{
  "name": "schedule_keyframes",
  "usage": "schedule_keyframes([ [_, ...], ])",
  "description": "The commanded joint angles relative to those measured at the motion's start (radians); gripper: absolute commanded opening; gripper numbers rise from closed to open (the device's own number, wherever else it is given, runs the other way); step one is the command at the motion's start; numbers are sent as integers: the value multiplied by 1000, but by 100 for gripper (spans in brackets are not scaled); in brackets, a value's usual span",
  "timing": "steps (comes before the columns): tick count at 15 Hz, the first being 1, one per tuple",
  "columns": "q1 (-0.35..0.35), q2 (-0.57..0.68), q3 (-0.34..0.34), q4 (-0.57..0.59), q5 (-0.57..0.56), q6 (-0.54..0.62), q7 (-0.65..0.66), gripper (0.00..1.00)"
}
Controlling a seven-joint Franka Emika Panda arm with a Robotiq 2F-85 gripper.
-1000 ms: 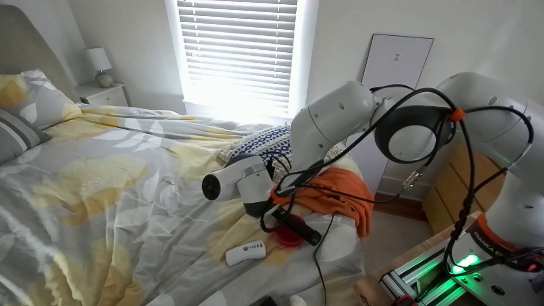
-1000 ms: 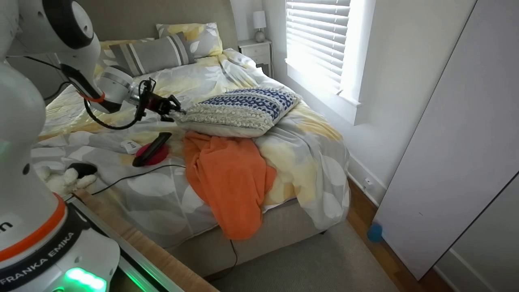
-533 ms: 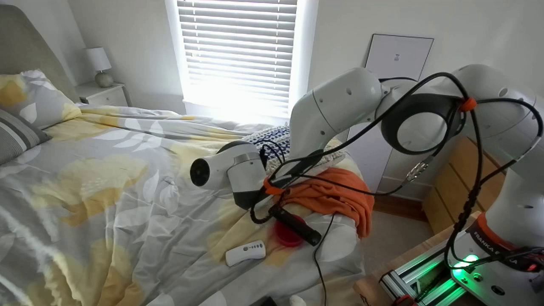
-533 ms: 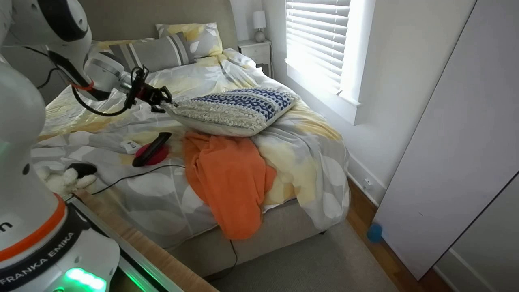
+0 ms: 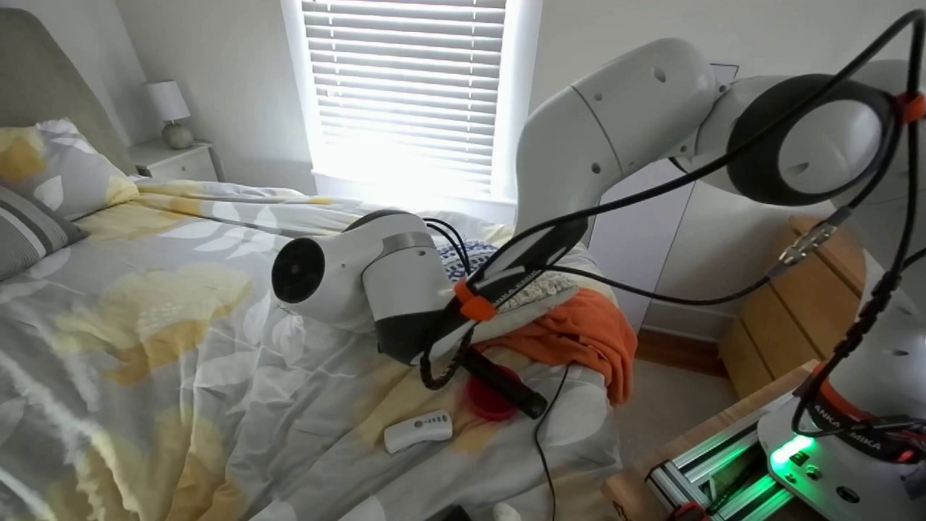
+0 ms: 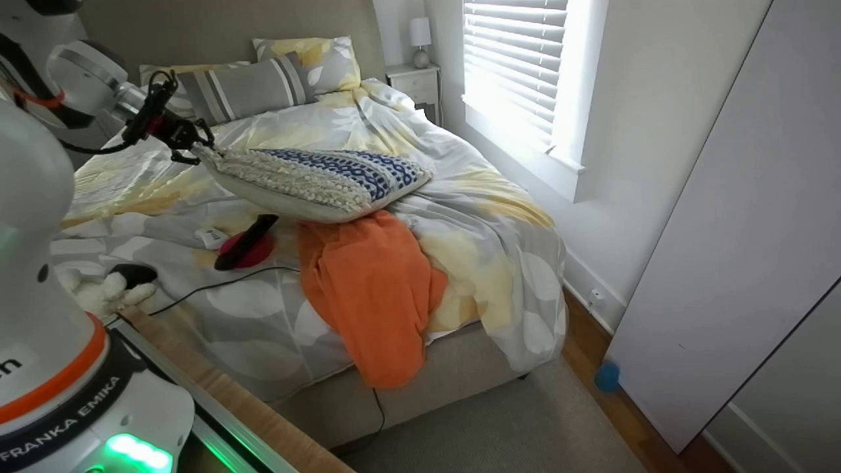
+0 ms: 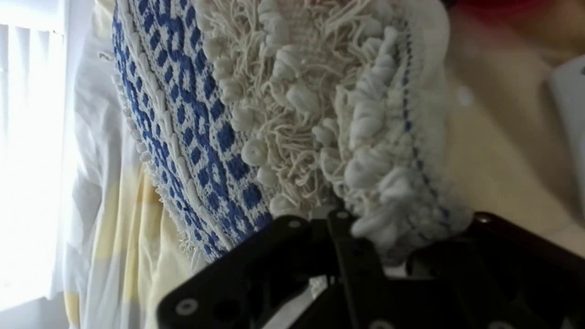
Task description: Slide the throw pillow to the left side of the bed
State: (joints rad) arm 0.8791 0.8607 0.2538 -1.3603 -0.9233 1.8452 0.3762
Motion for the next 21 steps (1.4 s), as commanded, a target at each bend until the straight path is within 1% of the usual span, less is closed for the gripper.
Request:
schedule_keyframes([
  [1,49,-159,44,-179,42,48,-70,4],
  [4,86,-244,70,-286,25,88,-104,4],
  [7,98,-323,102,-390,32,164,-152,4],
  [8,114,-231,56,-285,36,112,-115,4],
  [9,120,-247,59,-306,37,117,-114,15],
  [12,121,-237,43,-300,36,116,-112,15],
  [15,121,-235,42,-298,36,117,-112,15],
  [16,121,-235,42,-298,36,117,-112,4],
  [18,131,-214,69,-272,56,137,-161,4],
  [21,171,-196,97,-248,71,171,-231,4],
])
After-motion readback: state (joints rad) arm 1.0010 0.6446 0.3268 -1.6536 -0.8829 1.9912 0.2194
